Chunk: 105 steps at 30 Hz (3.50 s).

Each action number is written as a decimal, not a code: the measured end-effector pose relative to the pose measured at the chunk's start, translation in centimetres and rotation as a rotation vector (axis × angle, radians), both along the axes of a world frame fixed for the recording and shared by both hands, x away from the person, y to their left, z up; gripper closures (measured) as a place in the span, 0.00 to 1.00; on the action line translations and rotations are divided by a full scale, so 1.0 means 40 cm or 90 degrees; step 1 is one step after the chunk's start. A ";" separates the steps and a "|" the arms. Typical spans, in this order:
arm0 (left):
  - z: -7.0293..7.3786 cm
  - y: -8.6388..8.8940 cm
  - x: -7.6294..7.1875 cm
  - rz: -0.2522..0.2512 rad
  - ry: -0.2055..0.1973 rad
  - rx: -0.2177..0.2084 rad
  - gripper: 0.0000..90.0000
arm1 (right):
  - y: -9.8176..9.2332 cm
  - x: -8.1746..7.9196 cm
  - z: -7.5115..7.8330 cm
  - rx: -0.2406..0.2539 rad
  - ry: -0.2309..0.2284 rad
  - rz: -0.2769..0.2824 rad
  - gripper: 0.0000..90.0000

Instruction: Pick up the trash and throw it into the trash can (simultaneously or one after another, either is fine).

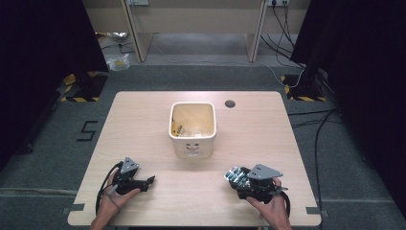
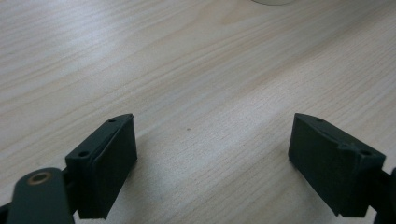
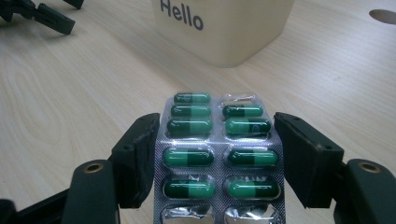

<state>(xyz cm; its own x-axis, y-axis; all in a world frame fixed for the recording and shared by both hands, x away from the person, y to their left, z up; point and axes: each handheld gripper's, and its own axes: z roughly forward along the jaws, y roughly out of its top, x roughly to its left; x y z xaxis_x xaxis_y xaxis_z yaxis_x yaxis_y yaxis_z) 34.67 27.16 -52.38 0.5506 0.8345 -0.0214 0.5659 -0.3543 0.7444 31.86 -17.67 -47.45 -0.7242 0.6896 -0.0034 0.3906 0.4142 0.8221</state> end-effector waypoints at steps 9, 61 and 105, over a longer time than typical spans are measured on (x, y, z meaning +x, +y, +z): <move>0.000 0.000 0.000 0.000 0.000 0.000 0.16 | -0.011 0.014 0.035 -0.001 -0.024 -0.014 0.38; 0.000 0.000 0.000 0.000 0.000 0.000 0.16 | 0.013 0.135 0.205 0.029 -0.085 -0.030 0.38; 0.000 0.000 0.000 0.000 0.000 -0.001 0.16 | 0.088 0.202 0.300 0.046 -0.130 -0.008 0.38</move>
<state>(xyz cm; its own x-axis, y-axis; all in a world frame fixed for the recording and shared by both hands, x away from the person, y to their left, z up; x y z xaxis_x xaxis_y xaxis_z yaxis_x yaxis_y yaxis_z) 34.67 27.16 -52.38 0.5502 0.8347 -0.0222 0.5660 -0.3533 0.7449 39.96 -14.13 -35.45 -0.7047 0.7024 -0.1001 0.2171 0.3478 0.9121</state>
